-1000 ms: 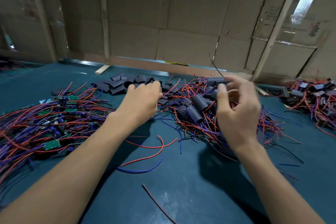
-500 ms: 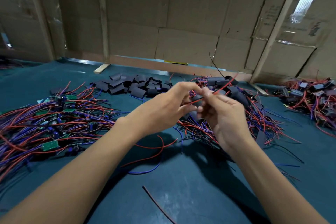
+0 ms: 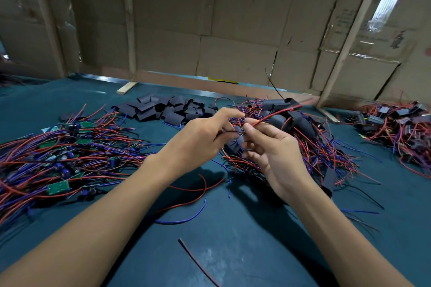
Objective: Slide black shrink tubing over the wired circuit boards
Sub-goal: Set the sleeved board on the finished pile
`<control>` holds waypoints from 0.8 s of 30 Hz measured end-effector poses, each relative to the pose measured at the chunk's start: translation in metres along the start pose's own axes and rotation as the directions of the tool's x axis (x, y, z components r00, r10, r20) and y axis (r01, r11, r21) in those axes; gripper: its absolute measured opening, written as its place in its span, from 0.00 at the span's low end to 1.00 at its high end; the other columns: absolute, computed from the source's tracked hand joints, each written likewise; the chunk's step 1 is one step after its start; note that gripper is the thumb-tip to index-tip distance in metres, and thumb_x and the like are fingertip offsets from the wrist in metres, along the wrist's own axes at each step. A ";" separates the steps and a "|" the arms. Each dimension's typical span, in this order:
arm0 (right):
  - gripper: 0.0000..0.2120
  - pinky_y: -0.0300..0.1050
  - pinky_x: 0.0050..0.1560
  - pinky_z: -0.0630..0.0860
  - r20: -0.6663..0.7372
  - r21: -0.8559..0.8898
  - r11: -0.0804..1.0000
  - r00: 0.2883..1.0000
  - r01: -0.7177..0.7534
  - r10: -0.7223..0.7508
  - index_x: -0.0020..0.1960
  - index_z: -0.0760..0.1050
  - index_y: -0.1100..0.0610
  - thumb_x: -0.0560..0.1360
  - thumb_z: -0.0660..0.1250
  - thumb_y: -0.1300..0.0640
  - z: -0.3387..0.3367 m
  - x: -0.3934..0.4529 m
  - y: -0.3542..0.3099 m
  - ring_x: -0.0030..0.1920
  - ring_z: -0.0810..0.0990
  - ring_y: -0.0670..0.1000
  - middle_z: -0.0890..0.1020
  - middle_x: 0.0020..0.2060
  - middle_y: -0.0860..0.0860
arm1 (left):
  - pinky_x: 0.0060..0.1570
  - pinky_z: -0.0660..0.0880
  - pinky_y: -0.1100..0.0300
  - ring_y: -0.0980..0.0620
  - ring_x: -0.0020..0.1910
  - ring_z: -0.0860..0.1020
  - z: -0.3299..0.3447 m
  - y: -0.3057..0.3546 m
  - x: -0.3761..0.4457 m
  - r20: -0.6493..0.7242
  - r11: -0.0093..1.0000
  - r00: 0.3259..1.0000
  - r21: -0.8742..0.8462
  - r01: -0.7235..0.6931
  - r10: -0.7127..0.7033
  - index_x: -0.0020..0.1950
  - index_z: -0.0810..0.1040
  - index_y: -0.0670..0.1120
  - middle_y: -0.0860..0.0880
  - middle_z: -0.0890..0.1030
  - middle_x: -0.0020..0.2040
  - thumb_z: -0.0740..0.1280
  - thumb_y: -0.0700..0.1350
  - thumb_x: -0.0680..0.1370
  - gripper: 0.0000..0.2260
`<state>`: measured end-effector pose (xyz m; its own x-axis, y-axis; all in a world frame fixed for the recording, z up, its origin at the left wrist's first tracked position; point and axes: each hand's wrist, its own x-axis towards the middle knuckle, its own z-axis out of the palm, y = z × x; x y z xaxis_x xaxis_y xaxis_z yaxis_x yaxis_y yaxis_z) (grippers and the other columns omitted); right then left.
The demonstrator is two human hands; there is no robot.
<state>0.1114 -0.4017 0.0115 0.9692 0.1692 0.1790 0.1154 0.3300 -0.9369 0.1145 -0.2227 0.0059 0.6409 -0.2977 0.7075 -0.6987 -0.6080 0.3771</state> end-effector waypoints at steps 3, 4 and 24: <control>0.01 0.39 0.34 0.78 -0.096 -0.005 0.999 0.995 -0.035 0.035 0.48 0.82 0.57 0.77 0.72 0.60 -0.002 0.002 0.001 0.36 0.79 0.49 0.81 0.35 0.52 | 0.50 0.78 0.58 0.59 0.46 0.82 -0.001 0.002 -0.003 -0.027 0.999 0.999 0.016 -0.044 0.045 0.63 0.78 0.43 0.52 0.85 0.48 0.69 0.40 0.80 0.12; 0.02 0.39 0.34 0.78 -0.115 -0.022 0.999 0.992 -0.047 0.045 0.48 0.82 0.57 0.77 0.73 0.58 -0.003 0.002 0.001 0.37 0.80 0.49 0.82 0.37 0.52 | 0.52 0.78 0.57 0.58 0.49 0.84 -0.003 0.003 -0.003 -0.028 0.997 0.997 0.013 -0.069 0.070 0.61 0.79 0.41 0.52 0.86 0.48 0.69 0.39 0.80 0.10; 0.06 0.47 0.41 0.83 -0.020 0.335 0.911 0.969 0.239 -0.247 0.49 0.78 0.65 0.74 0.68 0.72 0.005 -0.006 -0.011 0.39 0.86 0.59 0.82 0.40 0.58 | 0.64 0.71 0.43 0.41 0.66 0.69 -0.049 -0.132 0.016 0.386 0.633 0.705 0.766 0.115 -0.595 0.73 0.68 0.50 0.44 0.69 0.71 0.60 0.36 0.78 0.23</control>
<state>0.1034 -0.4021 0.0226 0.9147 0.0642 0.3990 0.2641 0.6523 -0.7105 0.2015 -0.1113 -0.0032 0.9902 -0.1323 0.0443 -0.1252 -0.9826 -0.1375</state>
